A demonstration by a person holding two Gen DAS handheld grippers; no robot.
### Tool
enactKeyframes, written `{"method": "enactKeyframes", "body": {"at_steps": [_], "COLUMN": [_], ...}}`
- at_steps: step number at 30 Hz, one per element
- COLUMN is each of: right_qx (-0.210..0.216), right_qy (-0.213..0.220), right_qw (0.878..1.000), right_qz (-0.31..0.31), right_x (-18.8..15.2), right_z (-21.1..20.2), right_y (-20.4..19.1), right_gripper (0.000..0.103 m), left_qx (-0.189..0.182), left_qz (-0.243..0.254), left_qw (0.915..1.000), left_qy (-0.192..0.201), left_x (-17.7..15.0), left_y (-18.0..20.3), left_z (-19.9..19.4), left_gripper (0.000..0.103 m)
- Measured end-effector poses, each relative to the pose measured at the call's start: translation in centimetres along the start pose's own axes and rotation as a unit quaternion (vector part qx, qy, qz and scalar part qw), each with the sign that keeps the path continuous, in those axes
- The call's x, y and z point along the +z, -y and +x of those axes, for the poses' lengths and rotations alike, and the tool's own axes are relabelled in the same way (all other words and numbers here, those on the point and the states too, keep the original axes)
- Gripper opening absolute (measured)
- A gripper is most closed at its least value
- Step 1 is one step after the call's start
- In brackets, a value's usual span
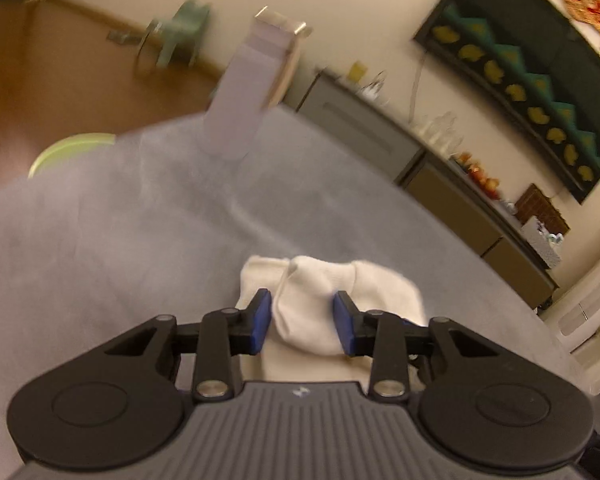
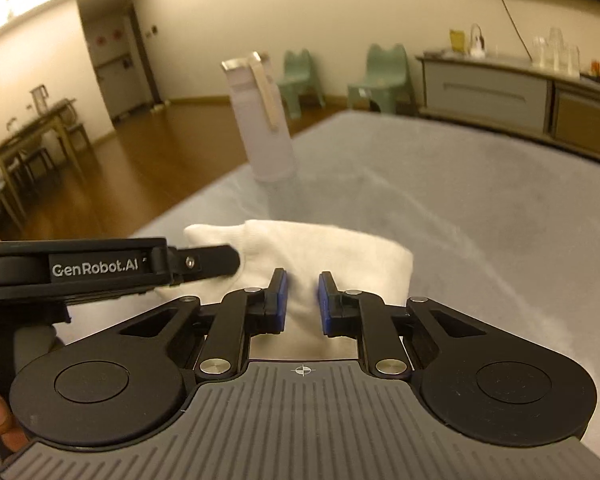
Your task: Fold clothes
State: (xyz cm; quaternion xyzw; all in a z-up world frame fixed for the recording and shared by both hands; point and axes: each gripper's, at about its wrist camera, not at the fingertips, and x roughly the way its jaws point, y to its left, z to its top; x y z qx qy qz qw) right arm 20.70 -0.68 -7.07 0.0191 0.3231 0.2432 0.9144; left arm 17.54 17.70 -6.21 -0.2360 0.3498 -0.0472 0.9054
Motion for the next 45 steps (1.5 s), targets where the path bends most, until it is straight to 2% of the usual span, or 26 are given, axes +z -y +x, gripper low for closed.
{"method": "enactKeyframes", "body": {"at_steps": [6,7,8,9,12,14,15,16,18,20,23,26,31,34,38,40,41,43,45], "right_qx": [0.002,0.003,0.005,0.002,-0.003,-0.008,-0.013,-0.016,-0.023,-0.014,-0.045,-0.082,-0.141,-0.177,-0.233,-0.279,-0.309,-0.378,-0.454], "right_qy": [-0.009,-0.009,-0.007,0.012,0.041,0.0,-0.014,-0.009,-0.003,0.015,0.022,0.014,0.004,0.004,0.026,0.043,0.053,0.076,0.094], "right_qw": [1.0,1.0,1.0,1.0,0.999,1.0,1.0,1.0,1.0,1.0,0.998,0.996,0.99,0.982,0.965,0.948,0.936,0.903,0.859], "right_qz": [0.004,0.006,0.008,0.009,0.0,-0.004,-0.011,-0.018,-0.014,-0.009,-0.045,-0.044,0.021,0.062,0.121,0.149,0.162,0.19,0.219], "right_x": [-0.6,-0.5,-0.4,-0.6,-2.0,-3.2,-3.8,-4.1,-4.0,-4.0,-6.0,-9.3,-14.7,-17.4,-20.4,-21.8,-22.6,-24.2,-25.8], "right_z": [0.6,0.1,-0.5,-1.8,-4.5,-3.1,-2.4,-2.6,-4.4,-7.3,-11.9,-16.1,-22.6,-26.0,-31.9,-35.6,-37.9,-42.3,-46.9], "right_y": [0.9,1.0,1.1,1.0,0.6,0.6,0.6,0.6,0.8,1.2,1.7,4.0,9.4,12.6,17.0,19.1,20.3,22.4,24.7], "right_gripper": [0.018,0.022,0.031,0.035,0.035,0.035,0.034,0.035,0.035,0.039,0.048,0.053,0.053,0.053,0.053,0.054,0.056,0.062,0.065], "left_qx": [0.021,0.026,0.03,0.034,0.047,0.055,0.06,0.064,0.067,0.05,0.029,0.007,-0.035,-0.061,-0.111,-0.136,-0.146,-0.168,-0.187], "left_qz": [0.045,0.052,0.06,0.068,0.09,0.106,0.113,0.121,0.134,0.14,0.157,0.174,0.209,0.226,0.242,0.256,0.263,0.276,0.29], "left_qw": [0.9986,0.9981,0.9974,0.9967,0.9941,0.9919,0.9906,0.9893,0.9872,0.9877,0.9864,0.9844,0.9774,0.9721,0.962,0.9536,0.9494,0.94,0.9301], "left_qy": [0.018,0.021,0.025,0.028,0.038,0.045,0.048,0.051,0.055,0.049,0.039,0.024,-0.001,-0.02,-0.061,-0.082,-0.091,-0.109,-0.126], "left_x": [-1.2,-1.4,-1.7,-1.9,-2.6,-3.0,-3.2,-3.5,-4.2,-5.8,-8.4,-10.8,-14.1,-16.1,-18.8,-20.5,-21.4,-23.1,-24.8], "left_y": [2.1,2.5,2.9,3.3,4.5,5.3,5.7,6.1,6.9,8.2,10.2,12.4,17.0,20.0,24.3,26.4,27.3,29.1,30.8], "left_z": [-2.0,-2.3,-2.7,-3.1,-4.2,-5.0,-5.3,-5.7,-6.5,-7.5,-8.6,-9.2,-9.2,-8.7,-7.5,-6.9,-6.7,-6.2,-5.8], "left_gripper": [0.035,0.034,0.033,0.034,0.034,0.034,0.037,0.041,0.058,0.063,0.063,0.064,0.067,0.068,0.069,0.07,0.07,0.07,0.07]}}
